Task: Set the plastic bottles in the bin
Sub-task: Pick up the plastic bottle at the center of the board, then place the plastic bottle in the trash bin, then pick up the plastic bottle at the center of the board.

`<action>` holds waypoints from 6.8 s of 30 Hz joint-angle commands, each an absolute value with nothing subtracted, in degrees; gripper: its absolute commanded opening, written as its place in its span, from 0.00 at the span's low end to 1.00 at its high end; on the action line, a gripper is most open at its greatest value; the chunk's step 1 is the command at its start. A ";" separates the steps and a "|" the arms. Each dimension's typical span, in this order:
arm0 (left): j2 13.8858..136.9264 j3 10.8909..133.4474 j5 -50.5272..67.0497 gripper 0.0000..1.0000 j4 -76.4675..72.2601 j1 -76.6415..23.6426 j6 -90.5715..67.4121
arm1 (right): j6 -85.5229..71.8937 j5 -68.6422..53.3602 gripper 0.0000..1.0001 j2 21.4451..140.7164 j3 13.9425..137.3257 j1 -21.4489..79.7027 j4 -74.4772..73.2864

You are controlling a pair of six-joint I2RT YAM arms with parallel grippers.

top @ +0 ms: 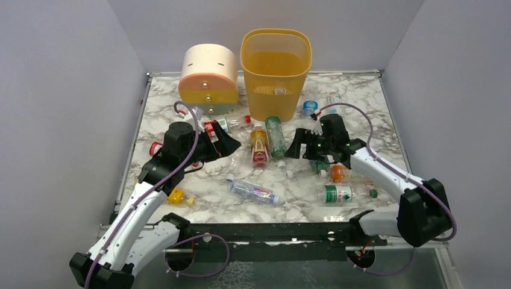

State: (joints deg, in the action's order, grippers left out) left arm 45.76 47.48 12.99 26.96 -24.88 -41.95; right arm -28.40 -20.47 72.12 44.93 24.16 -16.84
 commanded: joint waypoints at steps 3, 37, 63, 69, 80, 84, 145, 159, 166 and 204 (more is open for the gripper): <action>50.43 53.14 11.82 0.99 28.10 -25.14 -41.69 | -25.54 -12.86 0.87 79.82 48.89 24.08 -10.45; 45.95 50.34 24.99 0.99 35.94 -25.24 -38.28 | -31.29 -1.42 0.50 93.01 67.61 37.14 -28.90; 54.27 43.16 14.92 0.99 28.58 -25.24 -34.14 | -22.67 -7.97 0.50 64.77 82.74 37.35 -44.59; 55.14 41.11 14.71 0.99 28.58 -25.24 -33.50 | -18.77 -4.54 0.51 78.85 95.65 37.31 -40.15; 53.64 40.00 15.29 0.99 28.59 -25.31 -34.08 | -17.67 0.18 0.51 101.25 121.35 33.58 -33.85; 53.73 39.88 15.24 0.99 28.63 -25.31 -34.11 | -20.39 -3.30 0.51 104.27 124.10 29.30 -30.57; 75.26 46.22 0.92 0.91 27.95 -27.55 -27.96 | -26.02 -27.02 0.88 64.09 67.37 18.26 -27.16; 80.67 49.48 -9.53 0.91 27.63 -34.98 -26.26 | -25.78 -27.33 0.87 61.25 63.54 18.26 -28.17; 82.79 50.03 -13.56 0.91 27.60 -35.42 -25.82 | -25.86 -27.61 0.87 60.75 62.23 18.28 -28.20; 68.92 53.50 -3.83 0.56 34.46 -35.82 -29.45 | -27.01 -29.81 0.85 63.35 58.17 18.71 -23.97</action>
State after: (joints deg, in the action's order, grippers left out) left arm 72.66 50.41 -8.23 31.09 -35.40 -28.05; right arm -26.11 -27.75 62.72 58.19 18.09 -27.09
